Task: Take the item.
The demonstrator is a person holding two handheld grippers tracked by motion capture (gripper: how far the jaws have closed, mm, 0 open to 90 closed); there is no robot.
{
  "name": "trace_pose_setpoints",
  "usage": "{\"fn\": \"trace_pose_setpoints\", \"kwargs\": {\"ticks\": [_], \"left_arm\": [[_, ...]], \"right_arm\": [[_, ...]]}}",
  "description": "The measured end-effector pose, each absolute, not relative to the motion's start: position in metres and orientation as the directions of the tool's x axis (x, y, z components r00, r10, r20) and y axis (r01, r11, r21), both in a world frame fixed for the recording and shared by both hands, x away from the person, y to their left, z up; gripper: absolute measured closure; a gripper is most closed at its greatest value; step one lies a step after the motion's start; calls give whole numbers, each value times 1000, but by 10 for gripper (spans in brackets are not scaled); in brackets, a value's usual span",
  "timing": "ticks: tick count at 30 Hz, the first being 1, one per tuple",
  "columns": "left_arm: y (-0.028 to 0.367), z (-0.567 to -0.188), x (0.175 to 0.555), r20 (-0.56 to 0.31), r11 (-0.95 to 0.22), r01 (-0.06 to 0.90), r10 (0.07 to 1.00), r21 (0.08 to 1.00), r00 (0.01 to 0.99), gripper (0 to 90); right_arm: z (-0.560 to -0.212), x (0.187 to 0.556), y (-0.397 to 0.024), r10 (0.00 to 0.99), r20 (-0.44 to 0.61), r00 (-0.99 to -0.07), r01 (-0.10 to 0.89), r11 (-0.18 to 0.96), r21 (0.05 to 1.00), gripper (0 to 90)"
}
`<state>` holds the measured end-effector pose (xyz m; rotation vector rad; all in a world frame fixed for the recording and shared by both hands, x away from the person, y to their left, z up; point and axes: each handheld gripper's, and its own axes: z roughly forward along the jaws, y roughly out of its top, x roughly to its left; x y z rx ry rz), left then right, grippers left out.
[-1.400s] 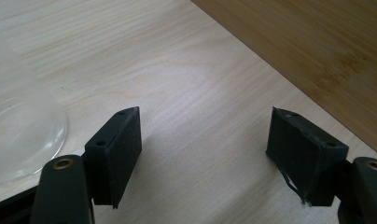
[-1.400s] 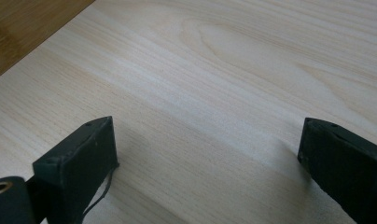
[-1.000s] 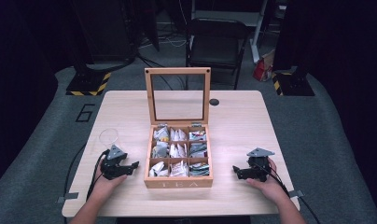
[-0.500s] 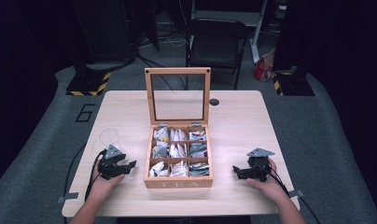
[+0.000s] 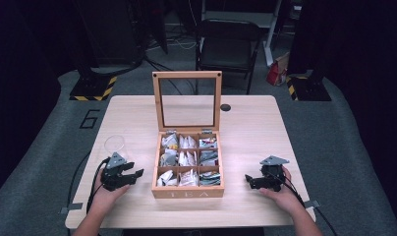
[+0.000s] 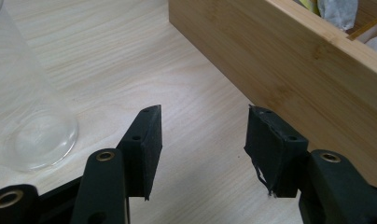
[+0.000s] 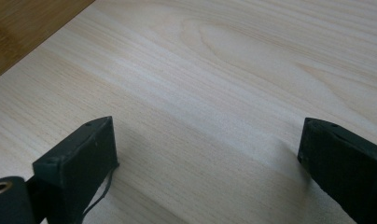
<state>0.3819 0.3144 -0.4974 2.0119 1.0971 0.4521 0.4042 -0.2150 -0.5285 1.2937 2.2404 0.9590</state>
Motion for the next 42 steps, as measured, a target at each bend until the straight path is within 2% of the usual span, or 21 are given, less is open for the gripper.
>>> {"fn": "trace_pose_setpoints", "kwargs": {"ticks": [8,27,42], "left_arm": [[314,-494,384,-75,-301,553,828,777,556,463],[298,-450,404,-107,-247,531,828,811,550,475],[268,-436,416,-78,-311,497,783,810,617,488]], "right_arm": [[-529,404,-215,865,10,-501,604,341,720,39],[-529,404,-215,865,11,-502,604,342,720,39],[-529,404,-215,865,9,-502,602,342,721,39]]}}
